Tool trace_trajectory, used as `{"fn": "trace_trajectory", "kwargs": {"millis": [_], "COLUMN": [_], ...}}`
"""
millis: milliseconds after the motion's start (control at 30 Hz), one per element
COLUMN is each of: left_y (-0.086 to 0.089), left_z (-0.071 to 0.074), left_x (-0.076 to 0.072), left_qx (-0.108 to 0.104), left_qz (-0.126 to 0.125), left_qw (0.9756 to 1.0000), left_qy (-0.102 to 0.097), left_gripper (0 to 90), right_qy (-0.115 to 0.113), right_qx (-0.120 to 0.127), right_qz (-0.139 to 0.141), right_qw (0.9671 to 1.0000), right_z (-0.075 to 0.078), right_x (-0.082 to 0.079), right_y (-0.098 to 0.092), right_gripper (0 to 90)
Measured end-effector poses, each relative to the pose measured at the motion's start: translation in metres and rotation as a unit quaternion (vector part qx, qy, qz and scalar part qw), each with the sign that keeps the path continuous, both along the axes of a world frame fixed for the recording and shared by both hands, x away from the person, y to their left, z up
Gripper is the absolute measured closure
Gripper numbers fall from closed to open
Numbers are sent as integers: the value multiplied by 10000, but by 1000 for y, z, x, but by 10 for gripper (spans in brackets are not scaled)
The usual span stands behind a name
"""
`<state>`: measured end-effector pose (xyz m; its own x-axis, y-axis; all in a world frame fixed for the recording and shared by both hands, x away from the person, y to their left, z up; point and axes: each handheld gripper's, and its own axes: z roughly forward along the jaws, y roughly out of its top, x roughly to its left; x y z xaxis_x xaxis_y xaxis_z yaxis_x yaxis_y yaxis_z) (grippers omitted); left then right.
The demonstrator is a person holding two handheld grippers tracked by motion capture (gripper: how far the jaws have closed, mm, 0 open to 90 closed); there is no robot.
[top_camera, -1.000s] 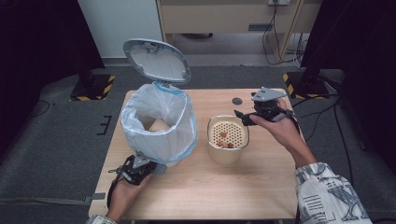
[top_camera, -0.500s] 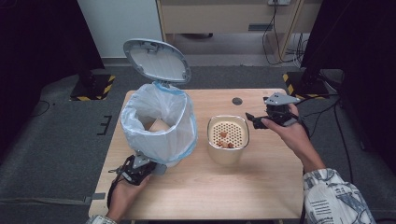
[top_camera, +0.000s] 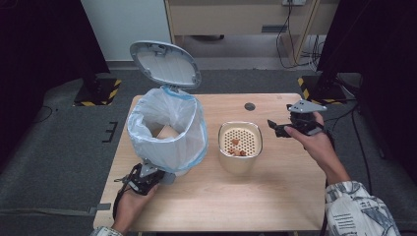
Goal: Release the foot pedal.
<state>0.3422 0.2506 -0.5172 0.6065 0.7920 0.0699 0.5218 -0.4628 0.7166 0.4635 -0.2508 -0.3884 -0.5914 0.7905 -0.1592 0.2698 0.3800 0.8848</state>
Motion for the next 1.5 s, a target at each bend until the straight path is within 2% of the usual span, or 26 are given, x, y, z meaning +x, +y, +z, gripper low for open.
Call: {"fn": "trace_trajectory", "kwargs": {"millis": [267, 400, 433, 533, 700, 767, 833, 1000, 1067, 1267, 1333, 1500], "left_y": [0, 2, 3, 7, 16, 21, 25, 35, 36, 39, 42, 43], "left_z": [0, 0, 1, 2, 10, 12, 14, 16, 14, 12, 11, 9], "left_x": [0, -1, -1, -3, -13, -17, -19, -19, -18, -16, -15, -13], "left_qx": [-35, -146, -148, -286, -508, -654, -670, -826, -814, -833, -837, -768], "left_qz": [10, 65, 110, 270, 554, 751, 926, 1115, 1122, 1131, 1173, 1168], "left_qw": [10000, 9999, 9998, 9991, 9971, 9950, 9934, 9903, 9903, 9900, 9895, 9901], "left_qy": [3, 45, 48, 129, 68, 9, 22, 42, 104, 122, 85, 145], "left_gripper": [898, 891, 871, 676, 430, 353, 277, 200, 158, 75, 65, 61], "right_qy": [66, 103, 122, 144, 215, 233, 255, 297, 325, 387, 412, 520], "right_qx": [24, 33, 30, 49, 57, 84, 98, 131, 137, 198, 234, 244], "right_qz": [-98, -147, -156, -210, -267, -307, -331, -377, -382, -391, -398, -455], "right_qw": [9999, 9998, 9998, 9997, 9994, 9992, 9991, 9988, 9986, 9983, 9981, 9973], "right_z": [-10, -15, -16, -20, -28, -30, -32, -39, -42, -50, -54, -66], "right_x": [-3, -5, -5, -6, -8, -10, -11, -15, -16, -20, -23, -30], "right_y": [-11, -16, -17, -22, -28, -31, -33, -39, -40, -40, -40, -40], "right_gripper": [80, 79, 79, 80, 79, 79, 79, 79, 79, 77, 77, 78]}}
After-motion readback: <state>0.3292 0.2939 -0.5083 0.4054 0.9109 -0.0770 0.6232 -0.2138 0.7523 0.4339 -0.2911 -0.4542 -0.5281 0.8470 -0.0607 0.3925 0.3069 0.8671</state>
